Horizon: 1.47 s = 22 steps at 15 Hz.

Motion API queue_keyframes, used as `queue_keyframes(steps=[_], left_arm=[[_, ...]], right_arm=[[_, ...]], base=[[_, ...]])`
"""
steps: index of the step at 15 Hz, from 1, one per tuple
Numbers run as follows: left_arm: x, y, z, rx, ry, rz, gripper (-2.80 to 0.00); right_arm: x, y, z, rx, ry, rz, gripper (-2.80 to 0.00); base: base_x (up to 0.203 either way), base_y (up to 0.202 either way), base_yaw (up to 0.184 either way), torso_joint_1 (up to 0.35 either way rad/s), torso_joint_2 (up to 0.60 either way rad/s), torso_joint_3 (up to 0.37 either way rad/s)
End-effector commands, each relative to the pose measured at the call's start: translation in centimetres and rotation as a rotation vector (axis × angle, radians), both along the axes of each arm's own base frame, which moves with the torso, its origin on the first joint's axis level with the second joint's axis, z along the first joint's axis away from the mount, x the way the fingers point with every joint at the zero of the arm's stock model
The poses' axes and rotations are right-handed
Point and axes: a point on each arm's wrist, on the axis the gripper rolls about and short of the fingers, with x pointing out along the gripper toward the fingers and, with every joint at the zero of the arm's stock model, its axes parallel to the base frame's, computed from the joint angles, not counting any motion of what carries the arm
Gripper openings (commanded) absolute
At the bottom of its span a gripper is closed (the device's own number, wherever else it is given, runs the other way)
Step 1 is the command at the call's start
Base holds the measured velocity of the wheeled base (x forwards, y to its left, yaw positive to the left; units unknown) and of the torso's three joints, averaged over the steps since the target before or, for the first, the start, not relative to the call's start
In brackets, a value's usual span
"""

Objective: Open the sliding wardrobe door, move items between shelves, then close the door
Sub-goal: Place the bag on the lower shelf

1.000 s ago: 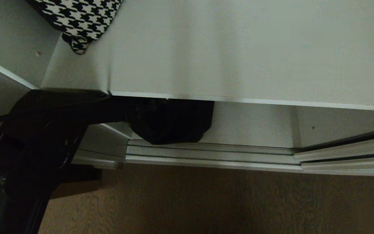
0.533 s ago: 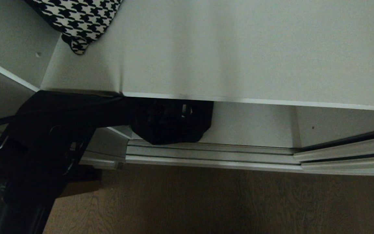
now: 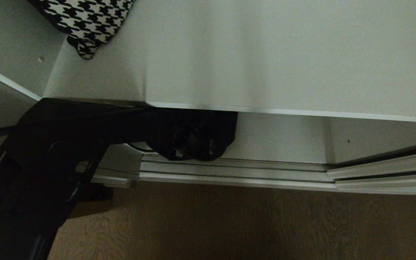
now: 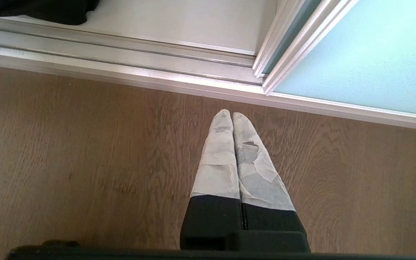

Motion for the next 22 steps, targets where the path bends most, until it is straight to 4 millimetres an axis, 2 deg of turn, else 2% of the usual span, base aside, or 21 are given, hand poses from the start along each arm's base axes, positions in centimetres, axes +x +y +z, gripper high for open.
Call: queue_keyframes(steps=[1, 3, 7, 11, 14, 16, 22], left_arm=[[-3.6, 0.5, 0.1, 0.058, 0.108, -0.022, -2.80], [-6.5, 1.4, 0.9, 0.077, 0.143, -0.041, -2.80], [-12.3, 2.3, 0.8, 0.140, 0.206, -0.125, -2.80], [-19.2, 4.3, 2.4, 0.154, 0.188, -0.220, -2.80], [-23.4, 6.9, 0.9, 0.291, 0.192, -0.215, -2.80], [-25.2, 8.7, 0.1, 0.403, 0.134, -0.159, -2.80], [-28.3, 13.0, 1.7, 0.470, -0.064, -0.023, -2.80]], right_arm=[[0.0, 0.0, 0.0, -0.001, -0.001, 0.001, -2.80], [0.0, 0.0, 0.0, 0.000, -0.001, 0.001, -2.80], [0.0, 0.0, 0.0, -0.001, -0.001, 0.001, -2.80], [0.0, 0.0, 0.0, 0.000, -0.001, 0.001, -2.80], [0.0, 0.0, 0.0, -0.001, -0.001, 0.001, -2.80], [0.0, 0.0, 0.0, -0.001, -0.001, 0.001, -2.80], [0.0, 0.0, 0.0, -0.001, -0.001, 0.001, -2.80]], base=[[0.000, 0.000, 0.000, 0.000, 0.00, 0.000], [0.000, 0.000, 0.000, 0.000, 0.00, 0.000], [0.000, 0.000, 0.000, 0.000, 0.00, 0.000], [0.000, 0.000, 0.000, 0.000, 0.00, 0.000], [0.000, 0.000, 0.000, 0.000, 0.00, 0.000], [0.000, 0.000, 0.000, 0.000, 0.00, 0.000], [0.000, 0.000, 0.000, 0.000, 0.00, 0.000]])
